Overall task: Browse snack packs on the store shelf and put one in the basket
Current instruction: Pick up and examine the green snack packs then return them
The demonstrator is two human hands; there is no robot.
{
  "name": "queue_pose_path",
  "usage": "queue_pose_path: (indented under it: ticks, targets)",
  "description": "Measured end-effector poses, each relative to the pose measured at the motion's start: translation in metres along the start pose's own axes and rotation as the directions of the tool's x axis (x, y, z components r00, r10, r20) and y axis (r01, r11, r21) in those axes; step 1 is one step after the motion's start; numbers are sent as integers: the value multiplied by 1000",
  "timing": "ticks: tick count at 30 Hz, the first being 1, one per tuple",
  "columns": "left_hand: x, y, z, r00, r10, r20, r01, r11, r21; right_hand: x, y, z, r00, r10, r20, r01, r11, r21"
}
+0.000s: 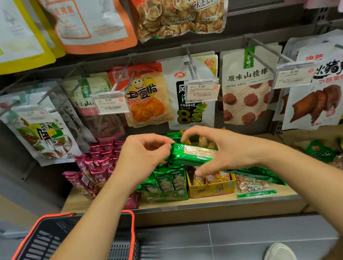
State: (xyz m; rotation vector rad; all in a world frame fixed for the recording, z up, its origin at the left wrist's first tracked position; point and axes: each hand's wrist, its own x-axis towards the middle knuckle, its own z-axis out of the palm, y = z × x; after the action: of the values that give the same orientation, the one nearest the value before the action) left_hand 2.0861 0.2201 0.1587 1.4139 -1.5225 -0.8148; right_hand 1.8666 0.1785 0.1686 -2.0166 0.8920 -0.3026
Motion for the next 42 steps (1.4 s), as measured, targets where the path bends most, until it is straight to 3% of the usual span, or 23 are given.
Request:
queue_pose_path:
  ticks: [6, 13, 18, 24, 29, 33, 37, 42]
  targets:
    - [2, -1, -2, 998, -62, -4, 62, 998, 30, 1, -3, -5, 999, 19, -31, -23, 988, -154]
    - [11, -14, -9, 984, -171, -43, 162, 973, -163, 3, -6, -8, 1000, 19, -21, -20, 998, -57]
    - [8, -15, -6, 972, -218, 92, 230, 962, -148, 2, -6, -9, 999, 17, -35, -20, 995, -97]
    - [9, -7, -3, 942, -258, 214, 319, 888, -333, 2, -7, -8, 999, -7, -35, 3, 993, -121]
    - [2, -4, 0, 908, -237, 346, 340, 899, -276, 2, -8, -9, 1000, 2, -12, -4, 985, -170]
    - [1, -5, -5, 888, -215, 407, 383, 835, -396, 0, -7, -13, 1000, 10, -26, -14, 990, -142]
    - [2, -7, -4, 917, -202, 345, 331, 868, -370, 1, -5, -14, 997, 65, -45, -68, 995, -73]
    - [2, -8, 1, 984, -16, 179, 56, 973, -223, 3, -6, -10, 990, 104, -98, -115, 988, -108]
